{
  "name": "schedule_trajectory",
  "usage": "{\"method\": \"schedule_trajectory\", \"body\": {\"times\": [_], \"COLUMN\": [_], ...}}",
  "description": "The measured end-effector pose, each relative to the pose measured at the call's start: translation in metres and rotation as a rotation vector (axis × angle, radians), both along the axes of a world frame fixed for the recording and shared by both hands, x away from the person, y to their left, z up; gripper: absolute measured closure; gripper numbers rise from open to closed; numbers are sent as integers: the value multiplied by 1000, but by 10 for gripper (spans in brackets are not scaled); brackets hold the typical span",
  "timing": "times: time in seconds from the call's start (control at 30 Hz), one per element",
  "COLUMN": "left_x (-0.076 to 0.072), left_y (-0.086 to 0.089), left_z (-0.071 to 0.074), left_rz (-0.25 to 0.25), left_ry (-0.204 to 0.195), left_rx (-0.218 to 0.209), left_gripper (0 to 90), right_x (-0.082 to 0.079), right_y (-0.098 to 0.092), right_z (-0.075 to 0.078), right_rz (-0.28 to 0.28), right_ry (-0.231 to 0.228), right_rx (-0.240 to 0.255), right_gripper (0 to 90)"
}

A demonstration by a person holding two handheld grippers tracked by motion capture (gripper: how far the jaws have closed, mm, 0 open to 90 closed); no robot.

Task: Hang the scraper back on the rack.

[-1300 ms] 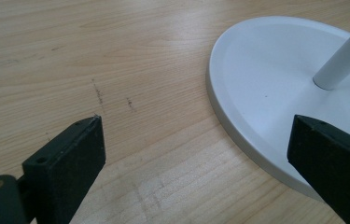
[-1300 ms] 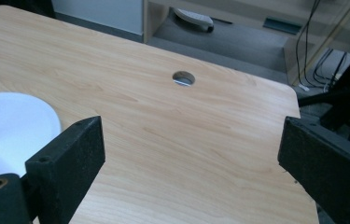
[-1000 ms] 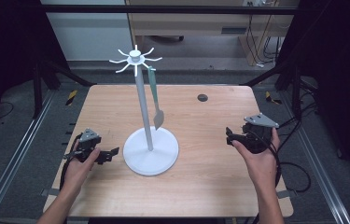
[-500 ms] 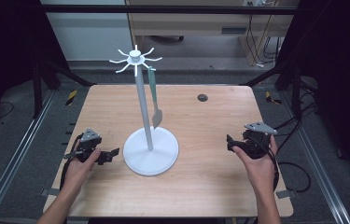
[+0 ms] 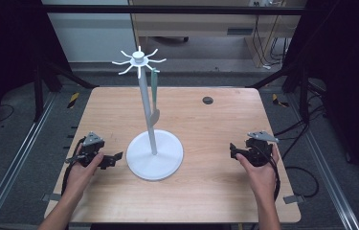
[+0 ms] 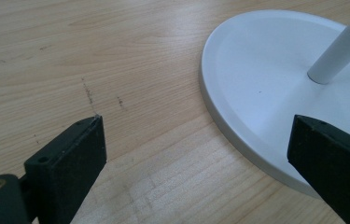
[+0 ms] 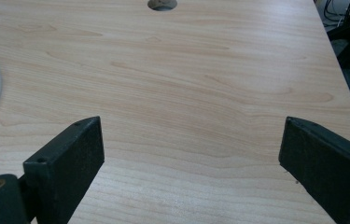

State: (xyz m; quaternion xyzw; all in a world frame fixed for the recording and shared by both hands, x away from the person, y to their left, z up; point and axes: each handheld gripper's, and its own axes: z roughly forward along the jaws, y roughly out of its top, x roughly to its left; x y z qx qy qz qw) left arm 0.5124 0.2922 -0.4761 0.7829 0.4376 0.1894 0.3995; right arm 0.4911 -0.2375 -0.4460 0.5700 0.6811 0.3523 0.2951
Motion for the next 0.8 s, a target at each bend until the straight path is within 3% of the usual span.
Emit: {"method": "schedule_trajectory", "body": {"times": [0.37,0.8], "left_x": [0,0], "left_y": [-1,-2], "left_z": [0,-1], "left_rz": [-2,-6], "left_ry": [-1,1], "left_rx": [4,3], "left_gripper": [42,42], "right_x": [8,9], "right_y": [-3,-4], "right_z": [-18,-30], "right_rz": [-49,-51], "right_ry": [26,20], "right_rx": [-1,9], "right_gripper": [73,77]}}
